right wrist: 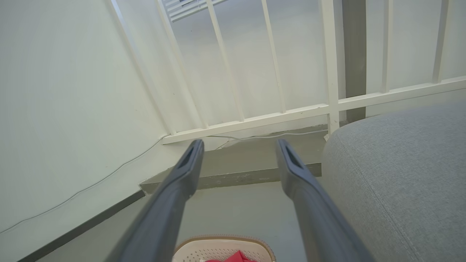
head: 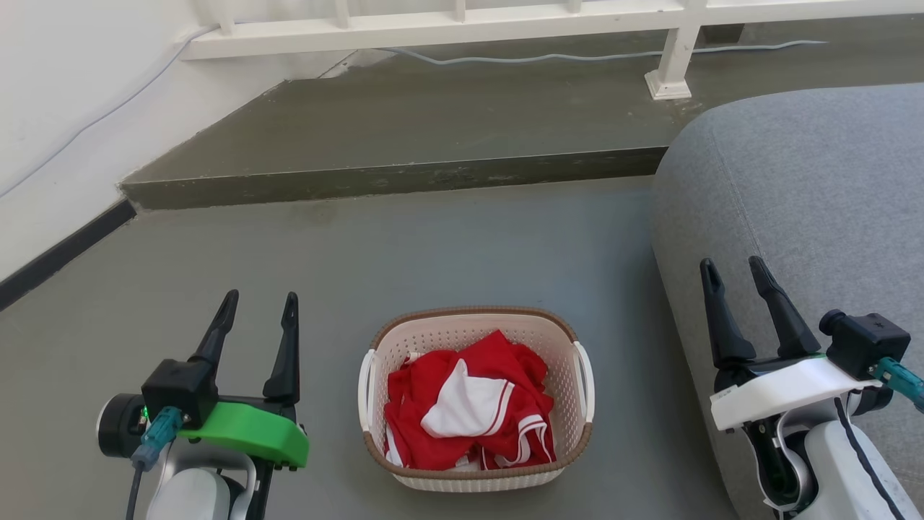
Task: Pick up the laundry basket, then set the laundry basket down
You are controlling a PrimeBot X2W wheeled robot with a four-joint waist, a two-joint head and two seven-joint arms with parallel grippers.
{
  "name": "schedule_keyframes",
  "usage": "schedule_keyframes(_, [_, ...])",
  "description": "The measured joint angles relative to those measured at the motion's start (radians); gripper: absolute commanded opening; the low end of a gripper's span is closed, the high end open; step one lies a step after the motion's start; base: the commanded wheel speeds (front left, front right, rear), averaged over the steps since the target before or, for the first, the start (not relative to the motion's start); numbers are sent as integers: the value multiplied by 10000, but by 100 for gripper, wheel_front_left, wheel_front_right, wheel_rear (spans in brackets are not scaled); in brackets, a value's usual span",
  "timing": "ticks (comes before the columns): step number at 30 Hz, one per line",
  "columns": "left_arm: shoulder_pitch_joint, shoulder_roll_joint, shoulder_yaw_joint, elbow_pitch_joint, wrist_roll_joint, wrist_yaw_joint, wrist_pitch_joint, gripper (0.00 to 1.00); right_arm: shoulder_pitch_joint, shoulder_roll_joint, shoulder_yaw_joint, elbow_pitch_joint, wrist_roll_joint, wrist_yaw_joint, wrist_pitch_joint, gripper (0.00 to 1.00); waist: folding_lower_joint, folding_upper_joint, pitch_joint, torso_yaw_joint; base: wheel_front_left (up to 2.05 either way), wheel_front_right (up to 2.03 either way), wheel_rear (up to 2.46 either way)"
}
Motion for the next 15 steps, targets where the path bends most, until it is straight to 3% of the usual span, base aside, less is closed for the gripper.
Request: schedule_keyframes(15, [0,-27,73,19,0,-90,0,100,0,132,-184,176,-267,6,-2,100,0,0,147,-21,0,0,0])
